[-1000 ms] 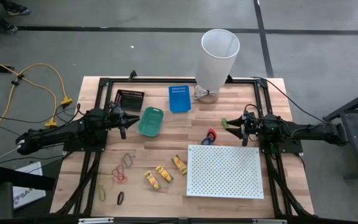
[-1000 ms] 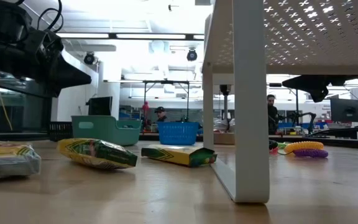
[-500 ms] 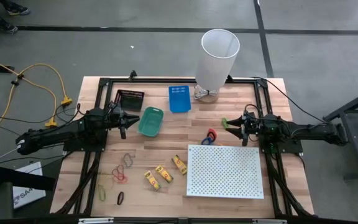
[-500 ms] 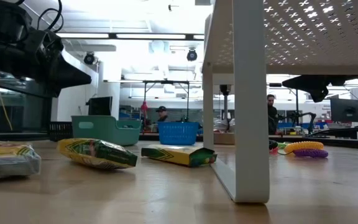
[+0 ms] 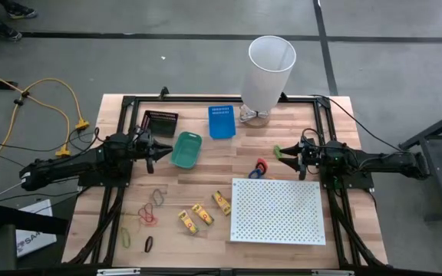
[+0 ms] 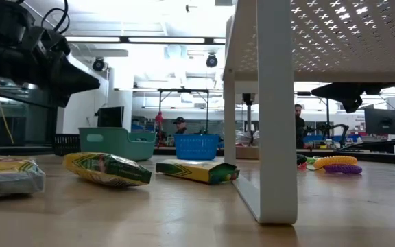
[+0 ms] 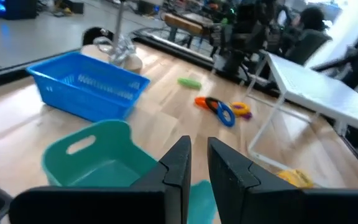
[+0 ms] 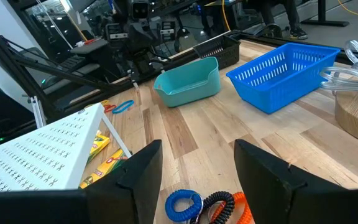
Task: Pick & Place Office Desk Supplies
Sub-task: Put the black rubber band into the green bin
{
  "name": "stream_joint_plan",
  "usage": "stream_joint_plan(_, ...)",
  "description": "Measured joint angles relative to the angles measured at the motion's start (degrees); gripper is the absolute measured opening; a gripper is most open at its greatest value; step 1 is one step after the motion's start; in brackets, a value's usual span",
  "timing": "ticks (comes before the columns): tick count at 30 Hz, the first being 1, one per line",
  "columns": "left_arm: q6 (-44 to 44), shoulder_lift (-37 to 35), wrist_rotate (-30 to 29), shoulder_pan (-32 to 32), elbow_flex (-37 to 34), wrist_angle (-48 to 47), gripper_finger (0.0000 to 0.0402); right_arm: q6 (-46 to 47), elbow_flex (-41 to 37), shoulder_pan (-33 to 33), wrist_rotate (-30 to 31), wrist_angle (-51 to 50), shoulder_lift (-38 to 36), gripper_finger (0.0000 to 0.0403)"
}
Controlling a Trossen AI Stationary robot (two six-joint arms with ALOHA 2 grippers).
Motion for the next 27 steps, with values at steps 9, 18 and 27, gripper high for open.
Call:
stream_joint_plan(9,0.6,0.0,3.8,0.0,6.1,0.4,0.005,0.0,0.0,0.0,0.0,0.0,0.0,0.0188)
stream_joint_plan(18,1.5,3.3,4.3,0.0,16.3,-7.1,0.005,0.0,0.0,0.0,0.0,0.0,0.0,0.0188)
stream_joint_plan(27,2.6,13.8,11.4,0.0,23.6,-14.6,0.005,0.0,0.0,0.0,0.0,0.0,0.0,0.0188)
